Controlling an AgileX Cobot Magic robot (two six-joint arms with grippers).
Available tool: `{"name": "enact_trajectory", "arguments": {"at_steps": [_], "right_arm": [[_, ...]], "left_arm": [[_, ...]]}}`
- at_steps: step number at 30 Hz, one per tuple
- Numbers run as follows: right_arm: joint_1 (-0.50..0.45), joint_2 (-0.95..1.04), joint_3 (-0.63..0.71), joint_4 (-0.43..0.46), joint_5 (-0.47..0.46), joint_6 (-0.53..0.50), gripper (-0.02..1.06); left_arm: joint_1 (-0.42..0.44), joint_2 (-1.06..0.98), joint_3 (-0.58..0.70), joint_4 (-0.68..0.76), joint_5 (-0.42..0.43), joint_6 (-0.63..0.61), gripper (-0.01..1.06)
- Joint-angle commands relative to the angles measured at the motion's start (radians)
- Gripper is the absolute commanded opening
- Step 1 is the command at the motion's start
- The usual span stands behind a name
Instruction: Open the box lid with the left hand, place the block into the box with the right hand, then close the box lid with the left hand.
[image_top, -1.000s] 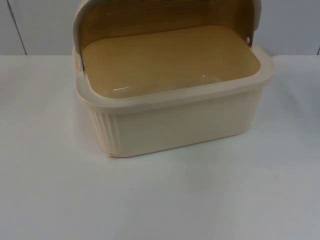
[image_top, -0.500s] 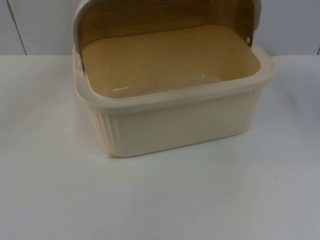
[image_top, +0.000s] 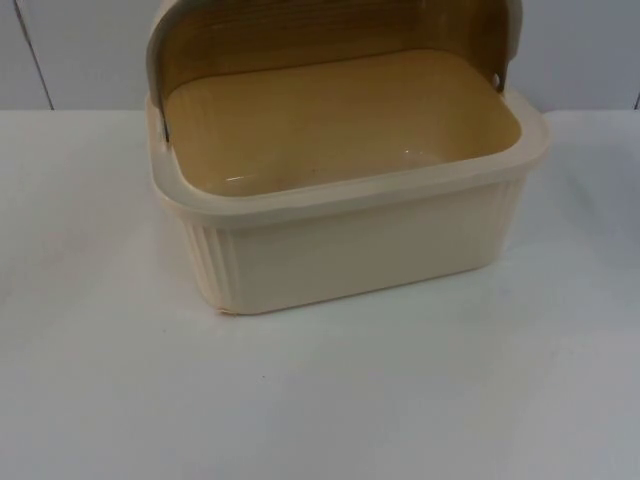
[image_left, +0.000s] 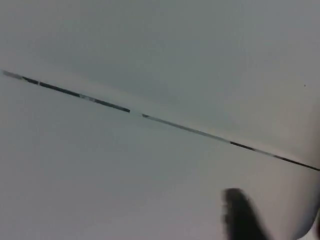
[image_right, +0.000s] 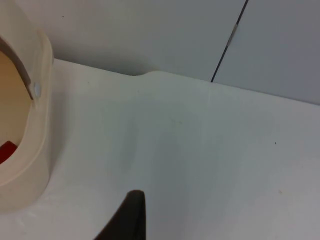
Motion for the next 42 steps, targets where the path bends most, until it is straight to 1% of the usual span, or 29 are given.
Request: {"name": "enact_trajectory", "arguments": {"at_steps": [1, 2, 3, 5, 8, 10, 11, 13, 14, 15, 16, 18, 20, 21, 23, 27, 33, 37, 42], "right_arm": [[-0.006, -0.010, -0.004, 0.000, -0.009, 0.004, 1.05], [-0.005, -0.010, -0.004, 0.000, -0.008, 0.004, 1.05], [-0.005, -0.010, -0.004, 0.000, -0.008, 0.004, 1.05], [-0.005, -0.010, -0.004, 0.000, -0.008, 0.004, 1.05], [-0.004, -0.010, -0.004, 0.000, -0.010, 0.004, 1.05], [-0.004, -0.010, -0.004, 0.000, -0.012, 0.004, 1.05], [-0.004, -0.010, -0.004, 0.000, -0.013, 0.004, 1.05], [-0.004, -0.010, -0.004, 0.004, -0.015, 0.004, 1.05], [-0.004, -0.010, -0.004, 0.004, -0.020, 0.006, 1.05], [-0.004, -0.010, -0.004, 0.008, -0.026, 0.006, 1.05], [-0.004, -0.010, -0.004, 0.008, -0.026, 0.006, 1.05], [-0.004, -0.010, -0.004, 0.008, -0.030, 0.013, 1.05], [-0.004, -0.010, -0.004, 0.008, -0.030, 0.027, 1.05], [-0.004, -0.010, -0.004, 0.008, -0.030, 0.027, 1.05], [-0.004, -0.010, -0.004, 0.008, -0.030, 0.027, 1.05], [-0.004, -0.010, -0.004, 0.008, -0.030, 0.027, 1.05], [-0.004, -0.010, -0.004, 0.008, -0.034, 0.027, 1.05], [-0.004, -0.010, -0.004, 0.008, -0.035, 0.027, 1.05], [-0.004, -0.010, -0.004, 0.008, -0.035, 0.027, 1.05]], "left_arm": [[-0.004, -0.001, -0.006, -0.008, -0.003, -0.049, 0.18], [-0.004, -0.001, -0.006, -0.008, -0.005, -0.076, 0.08], [-0.004, -0.001, -0.006, -0.008, -0.007, -0.098, 0.00], [-0.004, -0.001, -0.006, -0.011, -0.015, -0.117, 0.00], [-0.004, -0.001, -0.006, -0.061, -0.056, -0.119, 0.00], [-0.004, -0.001, -0.006, -0.061, -0.056, -0.119, 0.00], [-0.004, -0.001, -0.006, -0.063, -0.053, -0.119, 0.00], [-0.004, -0.001, -0.006, -0.095, -0.017, -0.119, 0.00], [-0.004, 0.004, -0.006, -0.119, 0.006, -0.108, 0.00], [-0.004, 0.008, -0.006, -0.144, 0.025, -0.069, 0.00], [-0.004, 0.008, -0.006, -0.144, 0.025, -0.069, 0.00], [-0.004, 0.029, -0.006, -0.245, 0.094, 0.067, 0.00], [-0.004, 0.046, -0.006, -0.399, 0.158, 0.287, 0.00], [0.000, 0.053, -0.006, -0.476, 0.179, 0.351, 0.00], [0.001, 0.057, -0.006, -0.543, 0.188, 0.414, 0.00], [0.001, 0.058, -0.006, -0.554, 0.180, 0.416, 0.00], [0.004, 0.064, -0.006, -0.552, 0.191, 0.424, 0.00], [0.004, 0.081, -0.006, -0.543, 0.171, 0.424, 0.00], [0.004, 0.086, -0.006, -0.541, 0.171, 0.421, 0.00]]}}
